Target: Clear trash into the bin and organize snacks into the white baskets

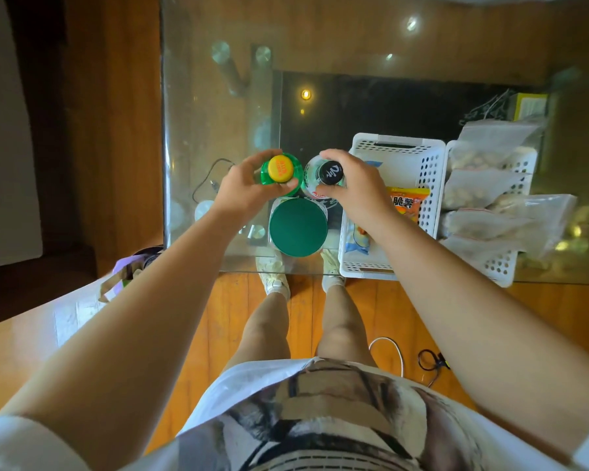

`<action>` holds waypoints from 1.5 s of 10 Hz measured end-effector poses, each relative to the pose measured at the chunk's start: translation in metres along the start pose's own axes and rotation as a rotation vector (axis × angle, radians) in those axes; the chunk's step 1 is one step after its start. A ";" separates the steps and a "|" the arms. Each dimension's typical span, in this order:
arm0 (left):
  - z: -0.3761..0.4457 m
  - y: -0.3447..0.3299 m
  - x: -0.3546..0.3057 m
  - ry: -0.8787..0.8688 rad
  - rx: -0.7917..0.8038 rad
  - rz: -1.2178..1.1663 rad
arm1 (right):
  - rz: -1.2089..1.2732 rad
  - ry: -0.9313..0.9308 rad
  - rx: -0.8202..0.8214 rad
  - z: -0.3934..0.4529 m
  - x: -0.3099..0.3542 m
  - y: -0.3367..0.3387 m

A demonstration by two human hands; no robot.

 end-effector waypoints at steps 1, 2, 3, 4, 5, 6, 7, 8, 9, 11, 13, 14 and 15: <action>-0.004 -0.003 -0.001 -0.011 0.000 0.010 | -0.014 0.000 0.022 -0.002 -0.003 0.000; -0.008 -0.008 0.000 -0.003 -0.015 -0.005 | -0.018 0.001 0.029 -0.003 -0.004 0.000; -0.013 -0.010 0.008 0.021 -0.012 -0.028 | -0.015 -0.002 0.035 -0.004 -0.005 0.000; -0.022 -0.012 0.028 0.116 -0.024 -0.079 | -0.008 0.003 0.041 -0.004 -0.005 -0.001; -0.036 -0.022 0.054 0.266 0.033 0.119 | -0.004 0.002 0.044 -0.004 -0.006 0.000; -0.046 -0.036 0.069 0.354 0.045 0.037 | -0.007 0.004 0.045 -0.004 -0.006 0.000; -0.046 -0.040 0.071 0.336 0.030 0.019 | -0.018 -0.003 0.050 -0.004 -0.006 0.000; -0.045 -0.041 0.072 0.345 0.036 0.029 | -0.031 -0.002 0.046 -0.003 -0.006 0.000; -0.044 -0.040 0.073 0.361 0.052 0.038 | -0.045 0.005 0.049 -0.004 -0.006 0.000; -0.042 -0.040 0.075 0.361 0.058 0.034 | -0.029 -0.002 0.053 -0.002 -0.008 0.000; -0.041 -0.041 0.075 0.366 0.059 0.044 | -0.001 -0.031 0.064 -0.003 -0.010 -0.004; -0.040 -0.041 0.072 0.360 0.074 0.125 | 0.061 -0.121 0.136 -0.002 -0.011 -0.004; -0.042 -0.034 0.063 0.367 0.019 0.171 | 0.139 -0.198 0.185 -0.016 -0.010 0.004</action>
Point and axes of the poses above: each hand's wrist, its own z-axis towards the middle knuckle, its own y-axis out of the back of the hand, x = y × z, the point moved 6 cm from there along z, towards the middle knuckle, and after that the axes turned 15 degrees about -y, right-handed, at the moved point
